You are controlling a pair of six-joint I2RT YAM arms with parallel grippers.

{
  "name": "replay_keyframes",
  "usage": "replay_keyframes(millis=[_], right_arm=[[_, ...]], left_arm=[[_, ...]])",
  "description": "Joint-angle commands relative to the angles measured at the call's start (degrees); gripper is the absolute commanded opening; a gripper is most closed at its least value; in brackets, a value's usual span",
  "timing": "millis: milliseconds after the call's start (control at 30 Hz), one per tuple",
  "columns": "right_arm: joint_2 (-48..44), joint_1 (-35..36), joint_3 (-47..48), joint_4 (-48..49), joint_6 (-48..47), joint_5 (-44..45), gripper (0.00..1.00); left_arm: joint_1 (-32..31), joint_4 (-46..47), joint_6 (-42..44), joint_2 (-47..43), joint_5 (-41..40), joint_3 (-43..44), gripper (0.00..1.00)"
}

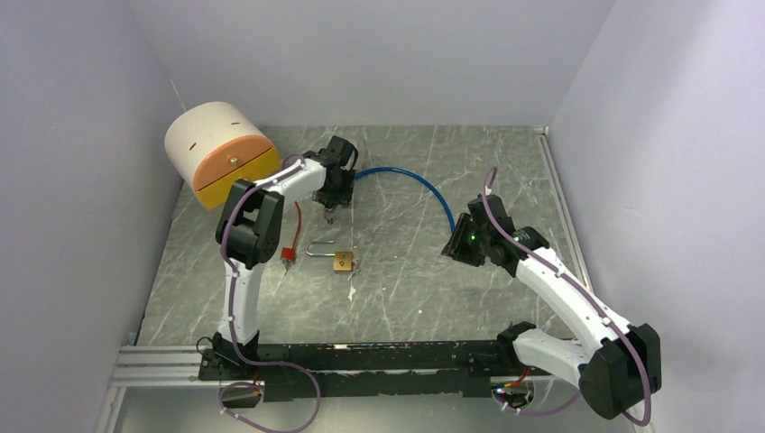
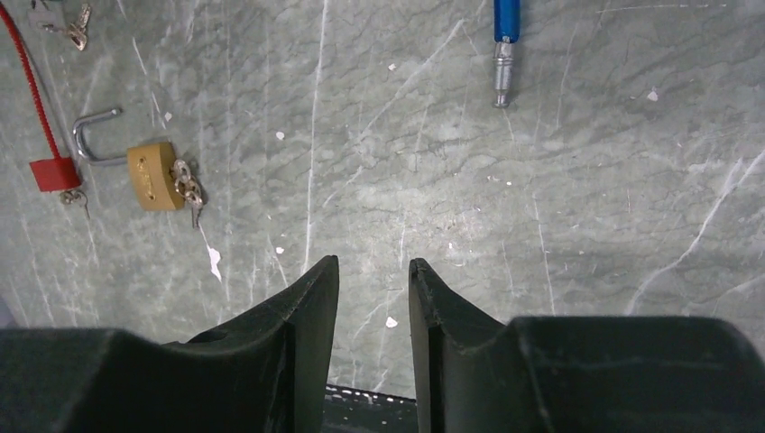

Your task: Unlock with the key

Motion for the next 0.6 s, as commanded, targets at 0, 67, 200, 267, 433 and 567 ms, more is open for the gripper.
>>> replay_keyframes(millis=[0, 67, 200, 267, 433, 567], right_arm=[[-2.3, -0.3, 1.8, -1.7, -0.6, -0.4, 0.38], [-3.2, -0.3, 2.4, -2.7, -0.9, 0.4, 0.4], [-5.5, -0.3, 4.9, -4.4, -3.5, 3.1, 0.52], [-7.4, -0.3, 6.5, -4.2, -7.2, 3.2, 0.66], [-10.6, -0.2, 14.6, -11.0, -10.5, 13.1, 0.91], [-11.4, -0.3, 26.4, -20.8, -10.3, 20.4, 0.95]], left_arm=[[0.1, 2.2, 0.2, -2.0, 1.0, -0.2, 0.7], [0.2, 2.4, -0.3, -4.0, 0.6, -0.7, 0.78], [0.1, 0.8, -2.2, -12.9, 1.6, -0.7, 0.88], [-0.1, 1.0, -3.5, -19.7, 3.5, -2.6, 0.9], [-0.3, -2.2, -7.5, -38.5, 3.9, -8.1, 0.93], [-0.4, -11.4, -9.3, -50.9, 2.3, -7.4, 0.93]])
